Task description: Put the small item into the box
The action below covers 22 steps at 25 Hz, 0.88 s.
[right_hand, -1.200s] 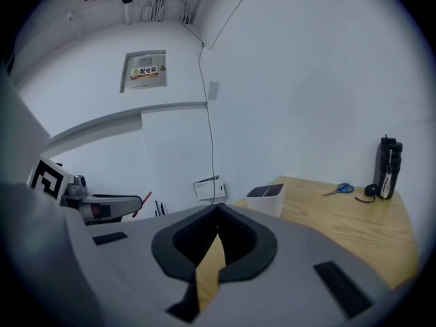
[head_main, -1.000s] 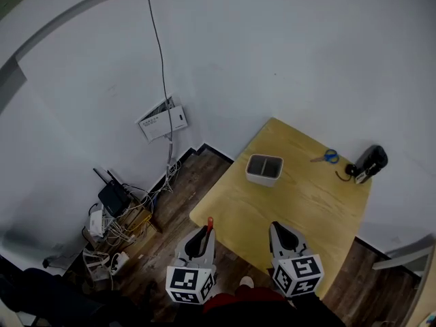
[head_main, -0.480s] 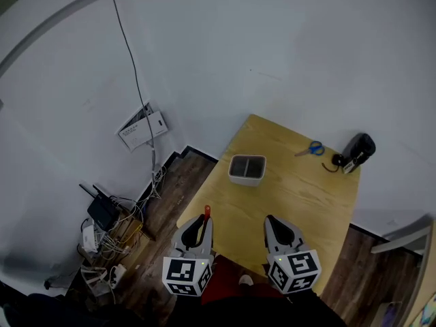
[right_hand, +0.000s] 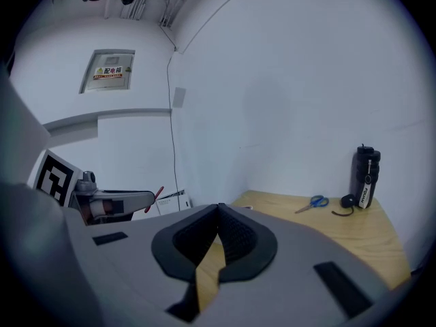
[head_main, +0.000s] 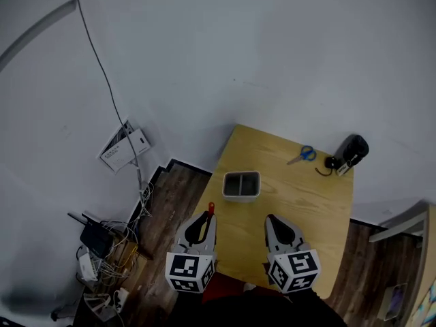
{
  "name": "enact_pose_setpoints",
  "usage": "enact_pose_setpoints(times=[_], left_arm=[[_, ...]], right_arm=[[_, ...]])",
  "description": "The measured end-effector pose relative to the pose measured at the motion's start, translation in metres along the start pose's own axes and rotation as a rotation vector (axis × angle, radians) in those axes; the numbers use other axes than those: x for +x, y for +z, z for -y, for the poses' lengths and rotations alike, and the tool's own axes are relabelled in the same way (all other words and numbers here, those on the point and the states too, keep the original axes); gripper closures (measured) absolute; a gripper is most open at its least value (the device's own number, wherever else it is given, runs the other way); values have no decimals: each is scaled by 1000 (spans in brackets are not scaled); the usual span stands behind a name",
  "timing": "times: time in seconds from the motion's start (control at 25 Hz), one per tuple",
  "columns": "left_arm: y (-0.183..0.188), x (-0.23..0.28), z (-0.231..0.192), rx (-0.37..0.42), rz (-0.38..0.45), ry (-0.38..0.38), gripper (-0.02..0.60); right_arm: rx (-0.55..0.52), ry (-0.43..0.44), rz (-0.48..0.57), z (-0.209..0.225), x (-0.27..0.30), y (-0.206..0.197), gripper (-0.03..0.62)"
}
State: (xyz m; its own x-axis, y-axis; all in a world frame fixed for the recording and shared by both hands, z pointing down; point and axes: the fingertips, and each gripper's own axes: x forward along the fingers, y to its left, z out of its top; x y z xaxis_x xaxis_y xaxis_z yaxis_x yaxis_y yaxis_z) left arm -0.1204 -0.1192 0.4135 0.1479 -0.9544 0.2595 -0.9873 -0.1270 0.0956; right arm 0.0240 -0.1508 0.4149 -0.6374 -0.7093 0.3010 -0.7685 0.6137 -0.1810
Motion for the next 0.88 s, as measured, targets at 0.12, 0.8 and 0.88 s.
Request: enact_pose_setpoints(times=[0.12, 0.8, 0.88], left_arm=[[6, 18, -7, 8, -4, -45, 532], [35, 101, -11, 73, -13, -258, 532], [35, 109, -8, 78, -21, -282, 532]], right_arm=[[7, -41, 5, 4, 12, 6, 586], [54, -254, 25, 43, 38, 21, 586], [56, -272, 23, 46, 40, 21, 586]])
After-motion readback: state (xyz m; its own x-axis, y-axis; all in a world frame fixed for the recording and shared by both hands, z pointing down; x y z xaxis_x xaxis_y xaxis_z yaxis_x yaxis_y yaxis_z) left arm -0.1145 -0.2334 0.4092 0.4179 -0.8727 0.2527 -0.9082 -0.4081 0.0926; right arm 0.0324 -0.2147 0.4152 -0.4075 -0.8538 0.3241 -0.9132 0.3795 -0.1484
